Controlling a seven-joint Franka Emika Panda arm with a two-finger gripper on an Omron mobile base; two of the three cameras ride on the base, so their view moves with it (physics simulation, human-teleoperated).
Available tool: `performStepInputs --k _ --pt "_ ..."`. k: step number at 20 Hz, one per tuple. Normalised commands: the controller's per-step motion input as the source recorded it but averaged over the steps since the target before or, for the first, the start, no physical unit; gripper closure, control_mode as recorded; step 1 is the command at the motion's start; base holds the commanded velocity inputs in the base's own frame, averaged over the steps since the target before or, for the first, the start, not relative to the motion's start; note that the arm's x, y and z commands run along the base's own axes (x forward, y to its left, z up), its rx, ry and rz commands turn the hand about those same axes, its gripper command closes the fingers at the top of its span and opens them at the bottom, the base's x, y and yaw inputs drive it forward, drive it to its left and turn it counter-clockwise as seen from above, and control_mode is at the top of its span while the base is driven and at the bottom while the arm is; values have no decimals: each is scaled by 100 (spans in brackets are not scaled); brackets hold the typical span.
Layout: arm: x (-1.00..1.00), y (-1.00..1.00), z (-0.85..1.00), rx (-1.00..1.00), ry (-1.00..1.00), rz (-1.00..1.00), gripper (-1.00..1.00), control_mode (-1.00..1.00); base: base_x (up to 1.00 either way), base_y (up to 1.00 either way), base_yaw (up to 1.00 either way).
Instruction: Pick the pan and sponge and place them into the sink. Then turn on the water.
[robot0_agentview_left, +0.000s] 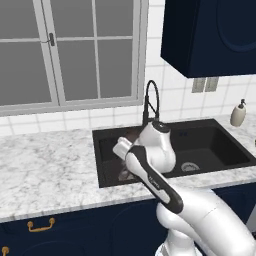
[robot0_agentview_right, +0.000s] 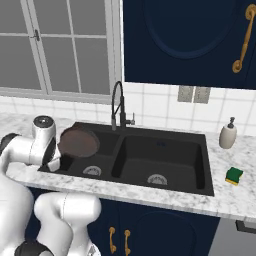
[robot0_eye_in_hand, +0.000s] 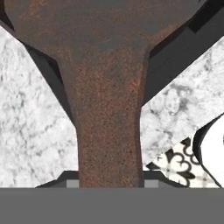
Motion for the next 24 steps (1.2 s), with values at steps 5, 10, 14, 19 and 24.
performStepInputs --k 5,10,14,19,24 --pt "66 -3 0 -6 37 0 100 -100 0 0 0" --pt "78 0 -10 -22 19 0 100 -100 0 0 0" --pt "88 0 -46 -28 21 1 100 -100 0 0 0" --pt "59 0 -72 -4 8 5 100 -100 0 0 0" --pt "30 0 -75 0 -7 7 100 -100 0 0 0"
